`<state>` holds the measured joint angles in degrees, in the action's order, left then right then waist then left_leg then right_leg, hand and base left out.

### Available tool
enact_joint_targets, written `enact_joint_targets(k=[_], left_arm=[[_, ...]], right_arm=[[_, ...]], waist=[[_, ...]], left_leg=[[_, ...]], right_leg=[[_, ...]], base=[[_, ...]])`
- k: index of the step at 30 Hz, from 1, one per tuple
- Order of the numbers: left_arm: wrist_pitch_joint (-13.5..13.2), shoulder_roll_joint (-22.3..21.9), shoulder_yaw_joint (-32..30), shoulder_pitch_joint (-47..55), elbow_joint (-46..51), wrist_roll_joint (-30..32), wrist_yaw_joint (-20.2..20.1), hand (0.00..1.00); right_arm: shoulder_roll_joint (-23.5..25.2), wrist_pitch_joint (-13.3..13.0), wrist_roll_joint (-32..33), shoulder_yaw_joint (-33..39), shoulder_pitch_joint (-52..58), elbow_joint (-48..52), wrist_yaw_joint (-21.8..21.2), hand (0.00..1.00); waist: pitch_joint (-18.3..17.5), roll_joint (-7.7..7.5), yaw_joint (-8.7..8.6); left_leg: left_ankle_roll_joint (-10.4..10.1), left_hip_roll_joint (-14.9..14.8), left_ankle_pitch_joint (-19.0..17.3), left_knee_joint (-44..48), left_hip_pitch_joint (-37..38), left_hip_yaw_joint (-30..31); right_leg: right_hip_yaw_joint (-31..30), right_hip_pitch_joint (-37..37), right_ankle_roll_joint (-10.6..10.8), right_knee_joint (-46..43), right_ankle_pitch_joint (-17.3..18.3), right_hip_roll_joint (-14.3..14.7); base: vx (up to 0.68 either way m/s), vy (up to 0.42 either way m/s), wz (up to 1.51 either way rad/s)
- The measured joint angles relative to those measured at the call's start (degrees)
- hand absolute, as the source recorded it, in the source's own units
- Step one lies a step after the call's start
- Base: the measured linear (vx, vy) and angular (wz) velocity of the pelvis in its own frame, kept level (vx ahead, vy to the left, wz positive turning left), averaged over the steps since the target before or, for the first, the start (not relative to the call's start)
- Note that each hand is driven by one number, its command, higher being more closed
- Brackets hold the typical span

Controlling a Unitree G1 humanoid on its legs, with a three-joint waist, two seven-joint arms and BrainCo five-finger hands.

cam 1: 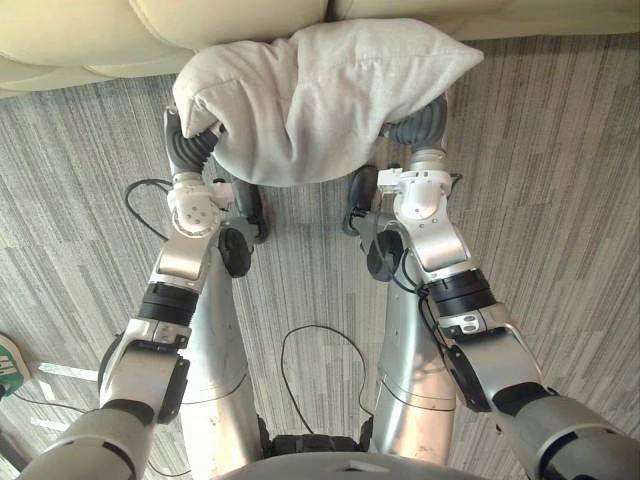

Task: Pick up cushions and gather them together orderly.

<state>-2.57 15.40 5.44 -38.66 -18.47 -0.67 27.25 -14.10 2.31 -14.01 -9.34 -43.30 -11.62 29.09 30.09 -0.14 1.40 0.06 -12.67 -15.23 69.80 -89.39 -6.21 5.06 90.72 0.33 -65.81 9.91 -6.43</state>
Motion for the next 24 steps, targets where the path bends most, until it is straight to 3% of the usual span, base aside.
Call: enact_joint_targets(k=[15, 19, 21, 24], left_arm=[[0.0, -2.2, 3.6, 5.3, 2.3, 3.2, -0.3, 1.00], [0.0, -4.4, 3.6, 8.5, 5.1, 2.9, -0.3, 1.00], [0.0, -6.2, 3.6, 12.5, 6.9, 1.8, -0.3, 1.00], [0.0, -8.5, 3.7, 15.9, 10.7, 0.7, -0.3, 1.00]], right_arm=[[0.3, 0.1, 0.0, 0.5, 6.2, 4.6, -0.2, 1.00], [1.7, 0.1, 0.1, 0.9, 10.2, 8.0, -0.2, 1.00], [3.9, -0.6, 0.1, 1.1, 14.7, 8.7, -0.2, 1.00], [4.8, -0.9, 0.1, 1.1, 18.6, 8.8, -0.4, 1.00]], waist=[[-0.3, -0.08, -0.52], [-1.7, -0.17, -0.63], [-6.7, -0.45, -0.69], [-7.3, -0.48, -0.74]], left_leg=[[-0.6, 0.0, 0.5, -8.2, 12.8, -0.5], [-0.9, 0.0, 0.5, -11.4, 18.4, -0.5], [-1.2, 0.1, 0.4, -14.1, 20.4, -1.0], [-1.2, 0.3, 0.7, -16.4, 27.5, -2.1]], right_leg=[[1.5, -13.1, -0.6, 8.7, -0.7, 0.9], [2.3, -19.2, -0.7, 12.3, -0.7, 1.3], [2.3, -21.0, -0.6, 15.0, -0.8, 1.6], [2.3, -27.6, -1.0, 16.9, -1.2, 1.4]], base=[[0.00, 0.006, -0.02], [0.00, 0.000, 0.00], [0.00, -0.003, -0.02], [0.06, -0.012, 0.00]])
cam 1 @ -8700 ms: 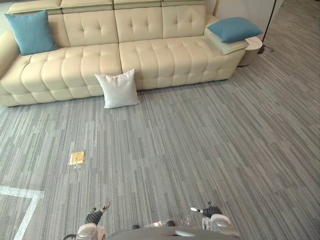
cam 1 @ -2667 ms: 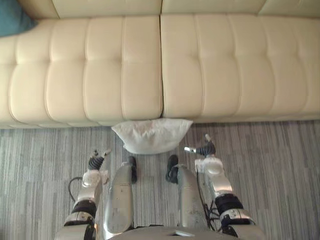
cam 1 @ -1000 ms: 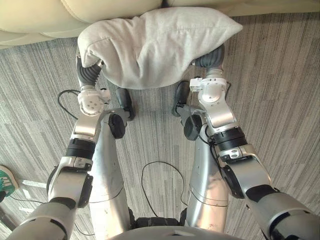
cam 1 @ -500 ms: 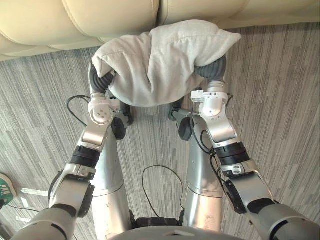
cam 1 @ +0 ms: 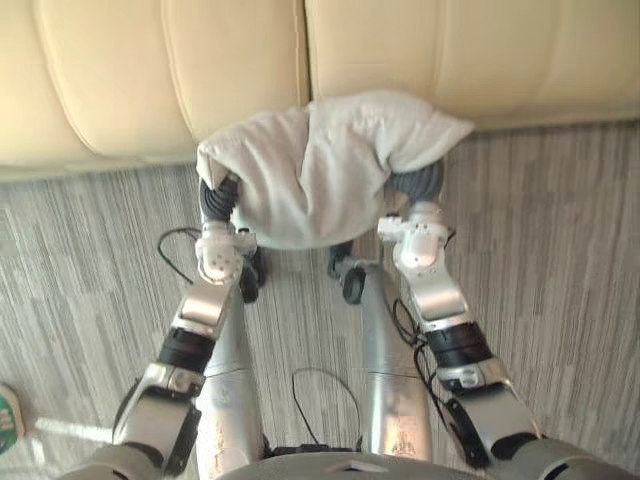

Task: Pick up cushions and gather them together orderly.

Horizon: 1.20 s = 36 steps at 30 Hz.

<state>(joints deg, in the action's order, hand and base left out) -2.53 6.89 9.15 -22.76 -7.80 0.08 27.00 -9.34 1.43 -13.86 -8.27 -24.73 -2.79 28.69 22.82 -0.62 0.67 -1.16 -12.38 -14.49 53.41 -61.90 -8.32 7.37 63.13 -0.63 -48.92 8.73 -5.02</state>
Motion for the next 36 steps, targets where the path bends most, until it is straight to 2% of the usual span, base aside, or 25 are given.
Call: enact_joint_targets(k=[2, 6, 9, 10, 11, 14, 16, 21, 24, 30, 33, 36], left_arm=[[0.0, -1.5, 0.1, 2.3, 3.5, 0.0, 0.0, 1.00], [-0.2, -1.8, 0.4, 6.6, 6.3, 0.0, -1.2, 1.00], [-0.5, -1.8, 0.6, 15.0, 7.4, 0.0, -3.7, 1.00], [-0.5, -1.7, 0.6, 18.7, 8.4, 0.0, -4.0, 1.00], [-0.5, -1.7, 0.6, 20.2, 9.2, 0.0, -4.2, 1.00], [-1.0, -1.7, 0.4, 26.5, 11.4, 0.0, -6.3, 1.00], [-1.0, -1.7, 0.2, 27.9, 11.4, 0.0, -6.8, 1.00], [-1.1, -1.9, -2.0, 29.4, 9.0, 0.0, -9.7, 1.00], [-1.1, -2.0, -2.3, 30.5, 7.7, 0.0, -11.3, 1.00], [-1.1, -2.4, -2.5, 33.4, 6.9, -1.2, -12.8, 1.00], [-1.1, -2.4, -2.6, 34.0, 6.9, -1.7, -13.3, 1.00], [-1.1, -2.0, -2.8, 34.0, 6.6, -1.8, -13.7, 1.00]], right_arm=[[0.0, 0.0, 0.0, 0.0, 3.9, 1.5, -0.8, 1.00], [0.5, -0.8, 0.6, -0.1, 13.1, 6.3, -3.5, 1.00], [0.9, -1.6, 1.3, -0.7, 21.3, 8.3, -6.9, 1.00], [1.6, -1.7, 1.3, -1.0, 24.8, 10.4, -8.2, 1.00], [1.9, -1.8, 1.4, -1.1, 26.1, 11.3, -8.7, 1.00], [2.2, -2.6, 2.3, -1.6, 30.5, 13.2, -10.9, 1.00], [2.2, -2.6, 2.3, -1.6, 31.2, 13.1, -11.7, 1.00], [2.2, -2.8, 2.3, -0.7, 30.7, 10.6, -14.1, 1.00], [2.2, -2.8, 2.3, -0.1, 30.4, 7.4, -15.9, 1.00], [2.1, -2.8, 2.2, 0.0, 30.5, 5.8, -17.4, 1.00], [2.1, -2.8, 1.9, 0.0, 30.4, 5.5, -17.5, 1.00], [2.1, -3.0, 1.2, -0.1, 30.4, 3.6, -17.6, 1.00]], waist=[[0.0, 0.01, -0.23], [-0.9, -0.03, -0.67], [-5.9, -0.21, -0.56], [-8.6, -0.18, -0.47], [-9.3, -0.19, -0.44], [-14.4, -0.43, -0.37], [-17.2, -0.76, -0.34], [-20.0, -1.01, -0.71], [-20.1, -1.06, -0.92], [-20.5, -1.58, -1.05], [-20.1, -2.20, -0.84], [-19.3, -3.50, -1.37]], left_leg=[[-0.1, 0.5, -0.1, -2.4, 5.8, -0.4], [-0.4, 1.6, -0.6, -7.8, 17.4, -1.1], [-0.4, 2.1, -0.7, -13.6, 28.5, -2.6], [-0.4, 2.2, -0.7, -16.0, 32.2, -3.2], [-0.5, 2.2, -0.6, -17.0, 34.0, -3.4], [-0.8, 2.6, -0.1, -23.5, 42.5, -5.1], [-0.9, 3.5, 1.1, -27.7, 45.5, -5.8], [-0.7, 6.3, 5.1, -37.5, 53.1, -5.8], [-0.5, 7.3, 6.0, -40.8, 56.8, -5.7], [0.3, 9.1, 6.2, -42.7, 58.8, -5.8], [1.6, 9.5, 5.2, -42.6, 58.8, -6.0], [1.3, 9.9, 4.8, -42.5, 59.3, -6.0]], right_leg=[[0.7, -5.7, 0.4, 2.2, 0.2, -0.5], [1.2, -17.4, 1.3, 7.4, 0.9, -0.7], [1.3, -28.3, 1.9, 13.7, 0.3, -0.4], [1.2, -32.0, 2.1, 16.7, -0.2, 0.1], [1.2, -33.9, 2.3, 18.0, -0.5, 0.3], [0.8, -42.2, 2.8, 25.7, -2.4, 1.1], [0.3, -45.0, 3.0, 29.9, -3.7, 1.2], [-0.7, -52.6, 3.2, 40.7, -8.9, 1.5], [-1.6, -56.2, 3.2, 44.3, -10.6, 1.5], [-4.2, -56.5, 3.4, 45.0, -12.4, 1.0], [-4.9, -51.8, 3.4, 37.3, -12.3, 0.6], [-1.8, -48.8, 3.2, 30.6, -12.2, -1.1]], base=[[0.07, -0.023, 0.09], [0.06, 0.003, 0.07], [0.16, 0.048, -0.07], [0.18, 0.044, -0.14], [0.21, 0.052, -0.17], [0.19, 0.041, -0.16], [0.18, 0.028, -0.12], [0.14, 0.022, -0.09], [0.06, 0.041, -0.14], [-0.04, 0.054, -0.20], [-0.15, 0.052, -0.29], [-0.19, 0.029, -0.05]])
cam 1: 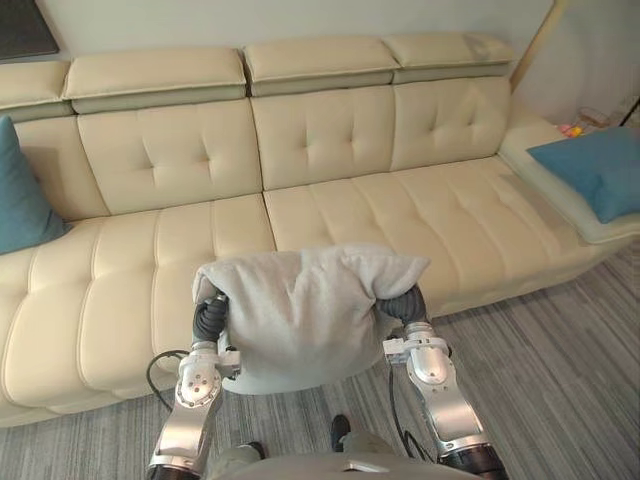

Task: Pick up cushions and gather them together orderly.

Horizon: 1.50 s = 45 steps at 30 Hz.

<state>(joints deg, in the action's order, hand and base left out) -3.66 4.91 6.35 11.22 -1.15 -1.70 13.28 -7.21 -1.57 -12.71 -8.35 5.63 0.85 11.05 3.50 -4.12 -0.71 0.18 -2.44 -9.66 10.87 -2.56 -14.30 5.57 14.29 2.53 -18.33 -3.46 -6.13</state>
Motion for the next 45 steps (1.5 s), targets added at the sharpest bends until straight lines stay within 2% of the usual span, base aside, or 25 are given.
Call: enact_joint_targets(k=[1, 2, 4, 7, 8, 9, 10, 11, 12, 15, 17, 19, 22, 23, 25, 28, 29, 31, 32, 33, 35, 36, 37, 40, 45], left_arm=[[0.0, 0.6, 0.0, 0.1, -0.2, 0.0, -0.1, 1.00], [0.0, 1.7, -0.1, 0.2, -0.3, 0.0, -0.2, 1.00], [0.0, 2.1, -0.2, 0.2, -0.5, -0.3, -0.2, 1.00], [0.0, 2.9, -0.3, -0.9, -0.6, -0.4, 0.1, 1.00], [0.0, 3.7, -0.4, -2.0, -0.6, -0.4, 0.3, 1.00], [0.0, 4.5, -0.5, -3.0, -0.7, -0.4, 0.3, 1.00], [0.0, 4.8, -0.4, -3.0, -0.7, -0.4, 0.3, 1.00], [0.0, 4.4, 0.0, -3.9, -1.8, -0.4, 0.4, 1.00], [0.0, 4.0, 0.6, -4.3, -2.2, -0.4, 0.4, 1.00], [0.0, 1.8, 1.5, -4.5, -2.3, -0.5, 0.4, 1.00], [0.0, -0.2, 1.9, -5.8, -3.5, -0.5, 0.2, 1.00], [0.0, -1.2, 3.2, -7.3, -5.0, -0.5, 0.1, 1.00], [0.0, -2.2, 3.4, -7.3, -5.2, -0.5, 0.1, 1.00], [0.0, -2.2, 3.4, -7.1, -5.2, -0.5, 0.1, 1.00], [0.0, -2.2, 3.6, -6.6, -5.0, -0.5, -1.2, 1.00], [0.1, -2.3, 3.6, -6.2, -4.9, -0.4, -1.6, 1.00], [0.1, -3.0, 3.7, -6.2, -4.9, -0.5, -2.2, 1.00], [0.1, -3.5, 4.2, -6.1, -4.6, -0.5, -2.4, 1.00], [0.0, -3.8, 4.8, -5.9, -4.0, -0.5, -2.3, 1.00], [-0.3, -3.1, 5.0, -5.9, -3.6, -0.5, -2.2, 1.00], [-0.3, -1.1, 4.9, -6.0, -3.5, -0.5, -2.2, 1.00], [-0.3, 0.1, 4.7, -5.7, -3.5, -0.5, -2.2, 1.00], [-0.3, 0.5, 4.7, -5.3, -3.5, -0.5, -2.2, 1.00], [-0.3, 0.8, 4.1, -5.2, -3.2, -0.5, -2.2, 1.00], [-0.3, 0.9, 2.8, -4.9, -1.8, -0.5, -2.3, 1.00]], right_arm=[[0.2, 0.0, 0.0, -0.1, 0.0, -0.7, -0.2, 1.00], [0.5, 0.0, 0.0, -0.1, -0.4, -1.8, -0.6, 1.00], [0.5, 0.0, 0.0, -0.2, -0.6, -2.0, -0.6, 1.00], [0.5, 0.0, 0.0, 0.1, -3.2, -2.1, -0.6, 1.00], [0.5, 0.0, 0.0, 0.1, -4.9, -2.1, -0.6, 1.00], [0.4, 0.0, 0.0, 0.1, -6.1, -2.1, -0.5, 1.00], [0.4, 0.0, 0.0, 0.1, -6.1, -2.0, -0.5, 1.00], [-0.5, 0.0, 0.1, 0.2, -6.6, -2.1, -0.6, 1.00], [-1.1, 0.0, 0.1, 0.3, -6.7, -2.1, -0.6, 1.00], [-4.0, 0.0, 0.1, 0.7, -6.6, -2.0, -0.6, 1.00], [-4.5, 0.0, 1.2, 2.0, -6.4, -1.9, -0.6, 1.00], [-4.8, 0.0, 1.7, 3.1, -5.5, -1.8, -0.4, 1.00], [-6.1, 0.0, 2.2, 3.0, -3.7, 0.4, -0.4, 1.00], [-6.4, 0.0, 2.2, 2.9, -3.2, 0.9, -0.4, 1.00], [-6.8, -0.1, 2.2, 3.0, -1.0, 2.5, -0.5, 1.00], [-6.0, 0.0, 2.2, 3.0, 1.2, 2.9, -0.5, 1.00], [-5.9, 0.1, 2.2, 3.7, 1.6, 3.2, -0.5, 1.00], [-5.3, 0.0, 2.2, 5.1, 1.3, 3.3, -0.1, 1.00], [-5.3, 0.0, 2.2, 5.5, 0.7, 3.3, 0.3, 1.00], [-4.5, 0.0, 2.2, 5.9, 0.0, 3.2, 0.3, 1.00], [-1.4, 0.0, 1.9, 6.5, 0.6, 3.1, 0.3, 1.00], [0.7, 0.0, 1.3, 6.4, 0.8, 2.7, 0.3, 1.00], [1.2, 0.0, 1.0, 6.3, 0.8, 2.6, 0.3, 1.00], [1.0, 0.0, 0.2, 5.4, 0.2, 2.4, 0.2, 1.00], [0.4, 0.1, -0.2, 4.4, -1.5, -0.2, -0.6, 1.00]], waist=[[0.6, 0.21, -0.07], [0.7, -0.54, -0.09], [1.1, -0.46, -0.25], [3.7, -0.36, -0.28], [5.3, -0.88, -0.60], [6.0, -2.75, -1.20], [6.1, -3.26, -1.32], [6.3, -2.94, -1.29], [6.3, -1.64, -1.49], [4.5, 2.93, -1.81], [3.8, 4.35, -2.83], [3.7, 4.56, -3.60], [3.4, 5.10, -2.64], [2.9, 5.44, -2.50], [0.8, 7.75, -2.66], [0.8, 7.85, -1.97], [1.2, 7.21, -1.77], [1.2, 7.10, -1.02], [0.7, 7.99, 0.17], [0.4, 8.74, 0.70], [0.4, 5.91, 0.00], [0.3, 3.63, -0.70], [0.2, 2.70, -0.72], [0.2, 2.56, -0.56], [0.4, 1.95, -1.39]], left_leg=[[0.2, -0.1, 0.1, 0.0, 0.1, 0.1], [0.7, -0.2, 0.4, 0.0, -0.1, 0.4], [0.7, -0.9, 0.4, 0.1, -1.0, 1.9], [0.7, -2.3, 0.5, -0.2, -1.5, 3.8], [0.3, -2.1, 0.4, -0.4, -1.5, 4.6], [-1.9, -1.6, 0.4, -0.3, -1.0, 5.3], [-2.9, -1.1, 0.4, -0.3, -0.8, 5.8], [-5.1, -2.0, 0.1, -0.4, -0.3, 7.3], [-6.7, -3.4, -0.1, -0.6, -0.4, 8.3], [-9.8, -9.4, 0.0, -3.3, -0.5, 10.1], [-10.8, -11.3, 0.7, 0.7, -2.5, 11.3], [-10.2, -12.3, 1.1, 7.0, -5.4, 10.5], [-9.1, -14.4, 3.5, 19.8, -10.0, 8.4], [-9.3, -14.4, 3.8, 20.1, -10.4, 8.2], [-9.4, -13.6, 3.8, 16.9, -9.0, 7.8], [-8.4, -14.0, 5.8, 22.1, -10.2, 5.6], [-7.1, -14.8, 1.2, 26.6, -12.7, 2.8], [-6.1, -14.0, -1.6, 22.2, -13.9, 1.0], [-5.3, -12.9, 1.8, 12.4, -12.8, 1.0], [-6.7, -12.8, 3.9, 6.9, -11.6, 1.5], [-5.7, -10.1, 5.1, 4.3, -11.3, 1.2], [-4.7, -7.9, 6.2, 1.9, -10.7, -0.1], [-4.1, -6.6, 6.6, 0.9, -10.1, -1.5], [-3.5, -5.4, 6.7, -0.1, -9.0, -4.1], [-3.5, -5.1, 6.8, 0.0, -8.3, -5.3]], right_leg=[[1.5, 0.8, -0.4, -1.4, 0.2, -0.8], [3.4, 1.8, -1.5, -2.8, 2.9, -1.3], [4.4, 2.0, -1.4, 0.2, 5.0, -1.4], [2.5, 2.0, 1.0, 10.9, 1.5, -1.4], [1.3, 2.9, 2.4, 13.2, 1.0, -2.6], [1.2, 3.0, 2.8, 12.9, 1.8, -4.5], [1.0, 2.9, 2.6, 12.8, 2.8, -5.2], [1.1, 3.8, 1.9, 10.4, -1.0, -5.0], [1.3, 4.4, 0.9, 8.7, -1.9, -3.6], [4.8, 6.9, -1.6, 4.9, 1.6, 1.7], [7.8, 6.2, -3.2, 5.0, 3.3, 4.0], [10.1, 3.9, -4.1, 5.9, 3.5, 4.6], [10.9, -0.4, -4.6, 8.5, 3.9, 5.5], [10.8, -0.8, -4.6, 9.2, 3.9, 5.5], [10.8, -1.4, -4.6, 10.4, 3.9, 5.1], [11.0, -4.6, -4.6, 12.0, 3.9, 3.7], [11.3, -6.6, -4.6, 12.6, 3.9, 2.4], [12.0, -7.8, -4.4, 12.7, 3.8, 1.3], [11.7, -7.9, -3.5, 12.7, 3.7, 1.5], [10.2, -8.1, -0.4, 13.0, 4.5, 2.4], [8.9, -6.8, 0.5, 13.0, 3.7, 0.7], [6.8, -5.9, 1.0, 13.3, 3.4, -1.1], [4.9, -5.6, 1.7, 14.2, 2.5, -2.2], [0.7, -4.9, 1.7, 15.5, 0.0, -3.0], [-2.7, -4.5, 1.9, 16.2, 0.1, -2.8]], base=[[-0.14, -0.014, 0.07], [-0.09, -0.041, 0.09], [-0.02, -0.105, 0.28], [0.04, -0.156, 0.23], [0.09, -0.340, 0.35], [0.08, -0.271, 0.40], [0.17, -0.384, 0.41], [0.21, -0.327, 0.31], [0.31, -0.459, 0.29], [0.29, -0.285, 0.11], [0.37, -0.212, 0.24], [0.34, -0.144, 0.44], [0.27, -0.070, 0.07], [0.22, 0.009, 0.04], [0.19, 0.061, 0.15], [0.15, 0.106, 0.27], [0.13, 0.169, 0.51], [0.05, 0.196, 0.27], [0.03, 0.320, -0.26], [0.03, 0.335, -0.31], [0.00, 0.260, -0.10], [-0.04, 0.254, -0.14], [-0.04, 0.202, -0.23], [-0.06, 0.148, -0.44], [-0.10, 0.032, -0.22]])
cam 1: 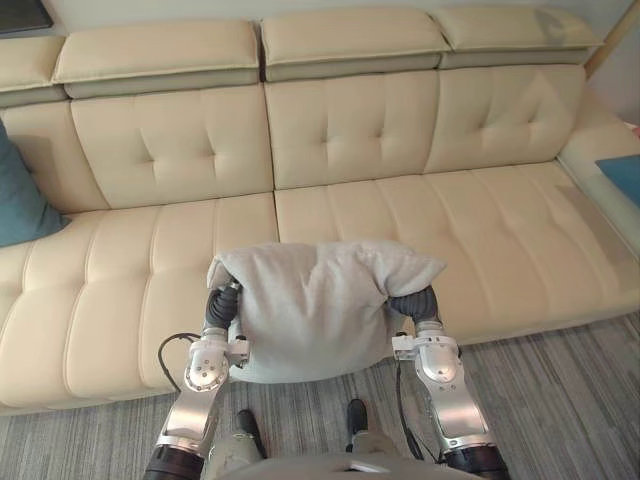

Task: Pick up cushions and gather them together orderly.

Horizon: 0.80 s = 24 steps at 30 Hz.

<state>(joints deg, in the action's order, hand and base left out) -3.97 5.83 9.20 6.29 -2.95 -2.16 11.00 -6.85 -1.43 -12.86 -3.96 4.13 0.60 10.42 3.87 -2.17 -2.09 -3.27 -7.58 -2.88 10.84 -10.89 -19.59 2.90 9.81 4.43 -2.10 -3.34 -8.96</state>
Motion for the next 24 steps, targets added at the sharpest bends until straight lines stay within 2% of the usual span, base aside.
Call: enact_joint_targets(k=[7, 10, 13, 16, 17, 19, 21, 24], left_arm=[[0.0, 0.5, 0.0, 0.0, 0.0, 0.0, 0.0, 1.00], [0.0, 1.4, -0.3, -1.0, 0.0, 0.0, 1.5, 1.00], [0.1, 3.2, -1.5, -6.9, -0.1, 0.2, 4.2, 1.00], [0.3, 4.9, -3.9, -19.7, -3.9, 1.3, 10.3, 1.00], [0.3, 5.0, -4.5, -21.4, -4.6, 1.3, 10.9, 1.00], [0.4, 6.4, -5.8, -29.3, -6.8, 1.3, 15.3, 1.00], [0.5, 7.7, -6.9, -35.8, -7.4, 1.3, 17.8, 1.00], [0.4, 9.8, -7.0, -43.1, -9.1, 1.3, 19.0, 1.00]], right_arm=[[-1.0, 0.0, -0.5, -0.5, -1.5, -0.1, -0.2, 1.00], [-1.3, 0.1, -0.5, -2.1, -5.4, -1.0, 0.1, 1.00], [-1.5, 0.3, -0.5, -2.8, -13.7, -2.1, 1.2, 1.00], [-1.3, 0.3, 0.1, -4.2, -26.7, -6.8, 5.6, 1.00], [-1.1, 0.3, 0.2, -4.2, -28.1, -7.2, 6.2, 1.00], [0.0, 0.3, 1.0, -4.1, -34.3, -8.4, 9.6, 1.00], [0.7, 0.3, 2.4, -2.1, -40.4, -8.7, 11.9, 1.00], [0.9, 0.3, 3.2, 2.2, -47.9, -9.7, 14.1, 1.00]], waist=[[0.2, -0.57, -0.21], [0.2, -0.64, -0.29], [1.3, -0.98, 0.07], [5.2, -0.81, 0.19], [5.7, -0.80, 0.31], [6.9, -0.56, 0.93], [8.7, -0.24, 1.67], [10.2, 0.35, 2.53]], left_leg=[[-0.4, 0.1, 1.7, -2.2, 0.9, 0.3], [-0.4, -0.1, 1.8, -1.8, -0.3, 0.2], [0.2, -0.7, 2.3, 0.2, -4.9, 0.1], [0.5, -1.9, 2.1, 3.7, -9.1, 1.0], [0.5, -2.1, 2.1, 4.2, -9.7, 1.1], [0.6, -2.6, 2.2, 5.6, -13.0, 2.0], [0.8, -2.9, 2.8, 6.0, -14.8, 2.4], [0.9, -2.4, 4.4, 4.5, -16.3, 3.2]], right_leg=[[-0.7, 0.3, -0.1, -0.1, -0.2, 0.5], [-1.0, 1.5, -0.3, -0.1, -0.6, 0.7], [-1.3, 4.7, -0.4, 1.3, -3.1, 1.1], [-0.8, 6.9, 0.0, 1.4, -5.0, 1.7], [-0.8, 7.2, 0.0, 1.3, -5.1, 1.8], [-0.4, 9.9, 0.0, 0.6, -5.5, 2.2], [-0.1, 11.8, 0.0, -0.7, -5.5, 2.4], [0.5, 13.9, 0.0, -1.5, -5.5, 2.1]], base=[[-0.07, -0.014, -0.03], [-0.04, 0.001, -0.04], [-0.08, -0.009, -0.04], [-0.11, -0.021, 0.04], [-0.18, -0.047, 0.05], [-0.13, -0.044, 0.08], [-0.10, -0.047, 0.08], [-0.10, -0.049, 0.20]])
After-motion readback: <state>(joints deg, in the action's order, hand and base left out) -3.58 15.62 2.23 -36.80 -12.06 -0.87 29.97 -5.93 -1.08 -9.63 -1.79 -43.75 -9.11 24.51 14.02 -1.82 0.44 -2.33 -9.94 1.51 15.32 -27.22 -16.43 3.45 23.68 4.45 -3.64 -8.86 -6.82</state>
